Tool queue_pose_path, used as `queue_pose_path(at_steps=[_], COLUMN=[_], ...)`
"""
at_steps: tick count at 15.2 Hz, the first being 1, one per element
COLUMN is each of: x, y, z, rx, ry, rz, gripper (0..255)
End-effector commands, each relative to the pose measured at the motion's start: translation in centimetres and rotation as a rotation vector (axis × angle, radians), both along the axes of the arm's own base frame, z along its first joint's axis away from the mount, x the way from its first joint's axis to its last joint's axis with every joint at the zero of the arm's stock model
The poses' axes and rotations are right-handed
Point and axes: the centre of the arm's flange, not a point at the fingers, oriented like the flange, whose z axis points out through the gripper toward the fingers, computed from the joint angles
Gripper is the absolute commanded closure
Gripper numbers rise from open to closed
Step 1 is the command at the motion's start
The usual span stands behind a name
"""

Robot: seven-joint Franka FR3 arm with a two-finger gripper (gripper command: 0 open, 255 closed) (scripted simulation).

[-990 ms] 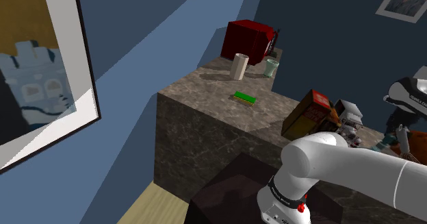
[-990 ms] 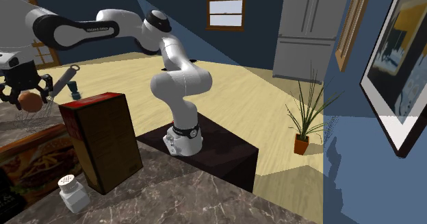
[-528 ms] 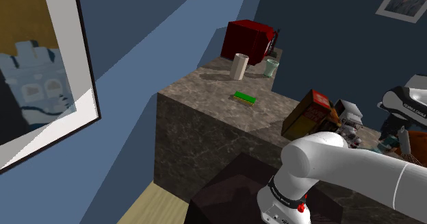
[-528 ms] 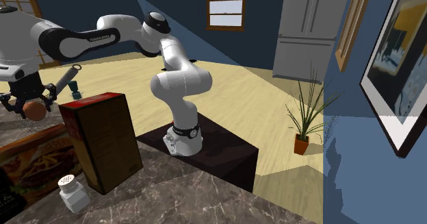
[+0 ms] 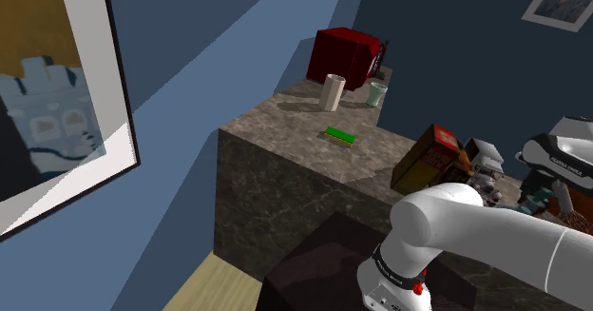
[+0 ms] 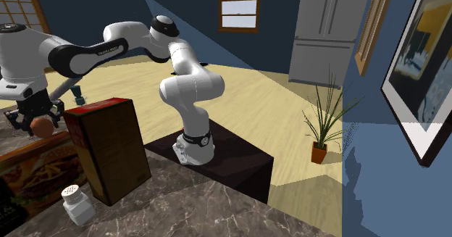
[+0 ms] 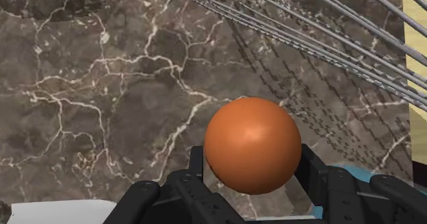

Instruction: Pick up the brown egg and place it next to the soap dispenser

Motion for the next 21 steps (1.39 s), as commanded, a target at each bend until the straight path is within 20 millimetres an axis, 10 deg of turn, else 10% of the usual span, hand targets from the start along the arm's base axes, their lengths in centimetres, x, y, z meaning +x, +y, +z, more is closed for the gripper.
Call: queue_pose_path(at_steps=[1, 8, 16, 17, 21], x=[0.1, 0.1, 0.1, 0.1, 0.1], y=[0.1, 0.1, 0.1, 0.1, 0.0], z=[-1.2, -5.1, -5.1, -5.0, -5.0], rx=[0.000, 0.000, 0.000, 0.000, 0.000], ry=[0.000, 0.000, 0.000, 0.000, 0.000], rz=[0.000, 0.000, 0.000, 0.000, 0.000], gripper=[255, 255, 255, 0, 0])
